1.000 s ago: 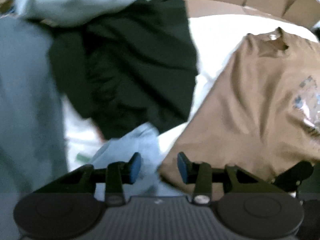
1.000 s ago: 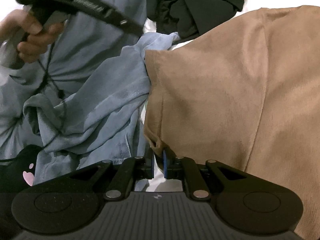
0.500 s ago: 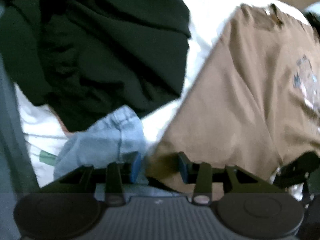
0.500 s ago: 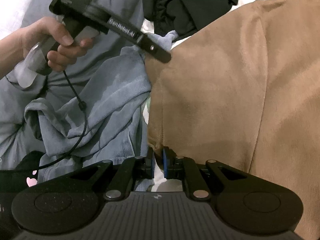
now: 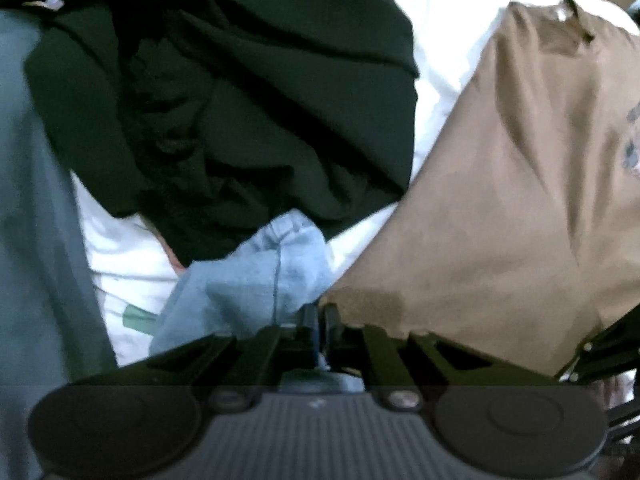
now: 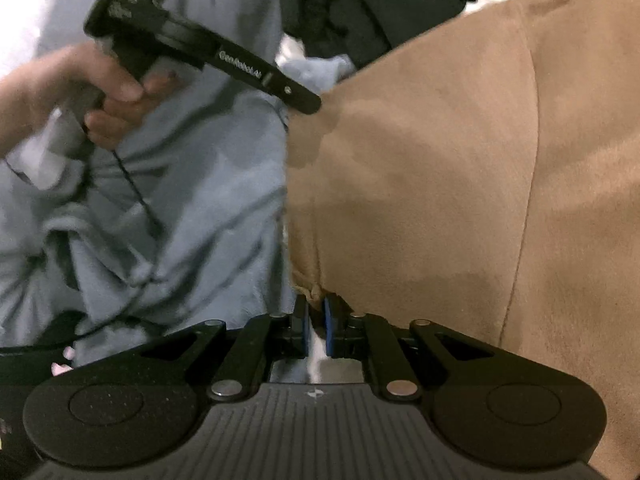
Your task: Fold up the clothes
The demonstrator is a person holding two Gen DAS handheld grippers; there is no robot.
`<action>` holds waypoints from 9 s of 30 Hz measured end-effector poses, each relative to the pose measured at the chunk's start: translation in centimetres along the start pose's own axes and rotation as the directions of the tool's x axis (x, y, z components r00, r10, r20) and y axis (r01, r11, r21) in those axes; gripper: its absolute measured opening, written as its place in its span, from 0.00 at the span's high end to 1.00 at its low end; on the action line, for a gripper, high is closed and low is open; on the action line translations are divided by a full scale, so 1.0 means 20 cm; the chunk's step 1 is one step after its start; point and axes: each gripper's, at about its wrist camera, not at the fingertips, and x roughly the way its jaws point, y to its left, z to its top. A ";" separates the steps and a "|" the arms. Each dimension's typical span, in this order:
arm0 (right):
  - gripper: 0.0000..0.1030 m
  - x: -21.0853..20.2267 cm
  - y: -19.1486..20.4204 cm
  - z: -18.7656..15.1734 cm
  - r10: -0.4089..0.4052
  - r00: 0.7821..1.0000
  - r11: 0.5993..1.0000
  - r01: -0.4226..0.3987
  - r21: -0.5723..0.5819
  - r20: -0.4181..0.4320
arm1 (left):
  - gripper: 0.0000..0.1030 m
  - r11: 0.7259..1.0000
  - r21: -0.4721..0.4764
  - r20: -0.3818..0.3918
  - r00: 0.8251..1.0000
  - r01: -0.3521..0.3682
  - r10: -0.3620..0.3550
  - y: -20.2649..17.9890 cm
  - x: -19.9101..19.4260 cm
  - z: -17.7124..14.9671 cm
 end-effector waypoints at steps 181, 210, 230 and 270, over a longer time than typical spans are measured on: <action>0.07 -2.90 -0.95 -1.71 -0.611 0.756 0.766 0.488 0.418 0.236 | 0.13 0.920 -0.368 0.205 0.977 0.132 -0.058 -2.39 -0.64 -0.63; 0.07 -2.86 -1.19 -1.59 -0.571 0.814 0.782 0.498 0.376 0.109 | 0.24 0.590 -0.702 0.343 0.915 0.399 -0.210 -2.22 -0.24 -0.91; 0.08 -2.76 -1.33 -1.63 -0.513 0.852 0.802 0.433 0.412 0.104 | 0.97 0.512 -0.704 0.418 0.870 0.492 -0.261 -2.14 -0.30 -1.02; 0.45 -2.59 -1.29 -1.68 -0.467 0.884 0.829 0.434 0.353 0.009 | 0.97 0.621 -0.778 0.123 0.992 0.095 0.002 -1.54 -0.46 -1.05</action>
